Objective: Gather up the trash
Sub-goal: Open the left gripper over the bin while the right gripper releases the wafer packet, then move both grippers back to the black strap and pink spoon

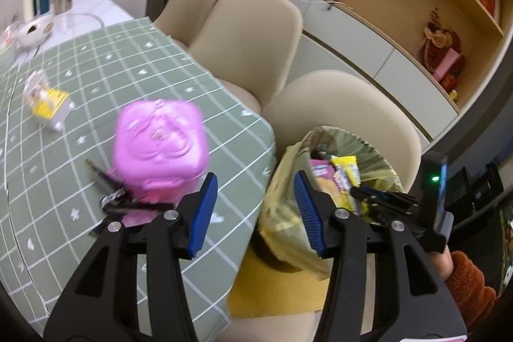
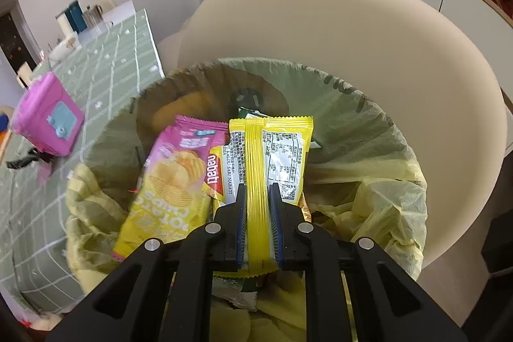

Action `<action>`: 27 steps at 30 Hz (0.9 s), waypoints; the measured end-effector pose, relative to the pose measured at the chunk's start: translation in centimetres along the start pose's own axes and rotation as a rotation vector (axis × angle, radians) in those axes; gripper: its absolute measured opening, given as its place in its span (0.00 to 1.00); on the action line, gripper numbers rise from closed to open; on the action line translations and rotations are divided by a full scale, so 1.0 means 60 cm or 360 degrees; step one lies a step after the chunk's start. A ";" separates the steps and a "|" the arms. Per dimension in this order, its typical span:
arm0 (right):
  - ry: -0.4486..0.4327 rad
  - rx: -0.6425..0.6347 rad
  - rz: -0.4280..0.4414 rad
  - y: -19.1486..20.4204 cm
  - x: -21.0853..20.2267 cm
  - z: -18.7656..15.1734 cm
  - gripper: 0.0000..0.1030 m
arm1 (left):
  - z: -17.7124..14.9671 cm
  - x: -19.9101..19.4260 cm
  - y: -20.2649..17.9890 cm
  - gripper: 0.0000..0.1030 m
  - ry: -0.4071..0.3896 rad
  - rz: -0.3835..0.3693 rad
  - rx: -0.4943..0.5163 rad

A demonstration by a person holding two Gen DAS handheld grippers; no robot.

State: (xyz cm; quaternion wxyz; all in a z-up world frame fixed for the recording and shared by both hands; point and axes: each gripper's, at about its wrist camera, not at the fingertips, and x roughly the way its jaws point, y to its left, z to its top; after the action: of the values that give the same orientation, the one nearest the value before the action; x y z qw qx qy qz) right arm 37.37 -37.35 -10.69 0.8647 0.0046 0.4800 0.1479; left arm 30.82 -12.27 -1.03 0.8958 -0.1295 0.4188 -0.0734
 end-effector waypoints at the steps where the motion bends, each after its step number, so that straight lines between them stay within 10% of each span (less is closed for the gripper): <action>1: -0.0016 0.0019 0.0023 -0.004 -0.005 -0.002 0.18 | -0.004 -0.002 0.007 0.46 0.0003 0.0003 -0.0015; 15: -0.0268 0.0039 0.0029 0.022 -0.130 -0.012 0.35 | -0.037 -0.062 0.060 0.47 -0.0104 0.0047 0.0002; 27: -0.0438 -0.0035 0.0094 0.145 -0.190 -0.024 0.52 | -0.069 -0.106 0.225 0.48 -0.0057 0.0198 -0.0148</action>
State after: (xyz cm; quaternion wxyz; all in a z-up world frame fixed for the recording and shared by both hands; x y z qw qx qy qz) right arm 28.35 -32.17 -0.69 0.9176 0.0296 0.3549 0.1764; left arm 23.87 1.43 -2.89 0.8990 -0.1460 0.4129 0.0045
